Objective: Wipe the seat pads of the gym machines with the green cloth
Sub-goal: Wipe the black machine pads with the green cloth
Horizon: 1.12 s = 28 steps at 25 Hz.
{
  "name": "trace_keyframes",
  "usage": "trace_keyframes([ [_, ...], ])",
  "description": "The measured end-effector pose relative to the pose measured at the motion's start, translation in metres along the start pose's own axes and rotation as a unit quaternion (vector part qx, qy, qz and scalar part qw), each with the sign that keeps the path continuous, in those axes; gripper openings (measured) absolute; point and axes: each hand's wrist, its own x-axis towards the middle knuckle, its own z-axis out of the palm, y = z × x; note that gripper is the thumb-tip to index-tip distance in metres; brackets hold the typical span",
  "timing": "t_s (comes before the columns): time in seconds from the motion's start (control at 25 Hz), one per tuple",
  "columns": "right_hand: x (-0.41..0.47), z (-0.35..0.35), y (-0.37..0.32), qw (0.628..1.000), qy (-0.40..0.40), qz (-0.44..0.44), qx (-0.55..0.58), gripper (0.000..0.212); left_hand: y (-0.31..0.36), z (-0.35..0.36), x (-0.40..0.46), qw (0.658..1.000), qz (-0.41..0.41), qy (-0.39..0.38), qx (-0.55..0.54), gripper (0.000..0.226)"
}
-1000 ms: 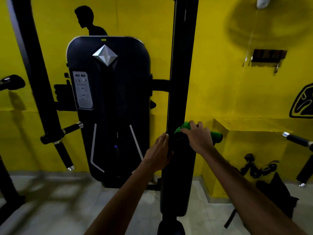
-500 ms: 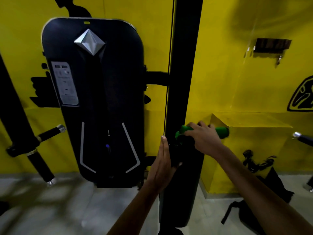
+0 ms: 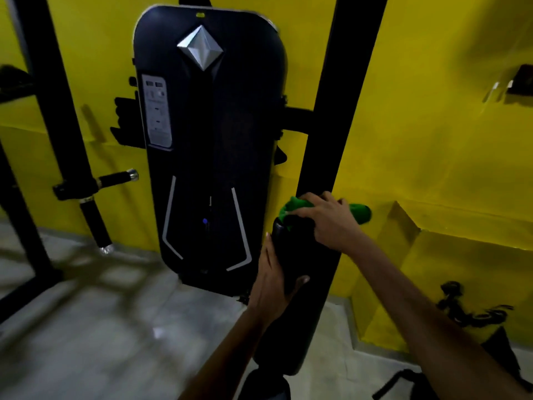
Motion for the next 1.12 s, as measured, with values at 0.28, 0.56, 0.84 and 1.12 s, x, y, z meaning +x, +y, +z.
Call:
trace_keyframes([
  [0.28,-0.023,0.001,0.042,1.0,-0.006,-0.007,0.027,0.057,0.006,-0.016,0.008,0.995,0.035,0.022,0.089,0.109],
  [0.56,-0.013,0.007,0.021,0.998,0.018,-0.064,-0.003,0.063,-0.002,-0.026,0.009,0.991,0.074,-0.012,0.113,0.109],
  [0.84,-0.036,0.012,0.033,0.999,0.039,0.001,0.008,0.057,0.032,-0.059,0.044,0.954,0.185,-0.088,0.22,0.083],
  [1.12,-0.072,0.055,0.038,0.892,0.158,0.192,0.377,0.056,0.025,-0.08,0.075,0.901,0.28,-0.172,0.284,0.074],
])
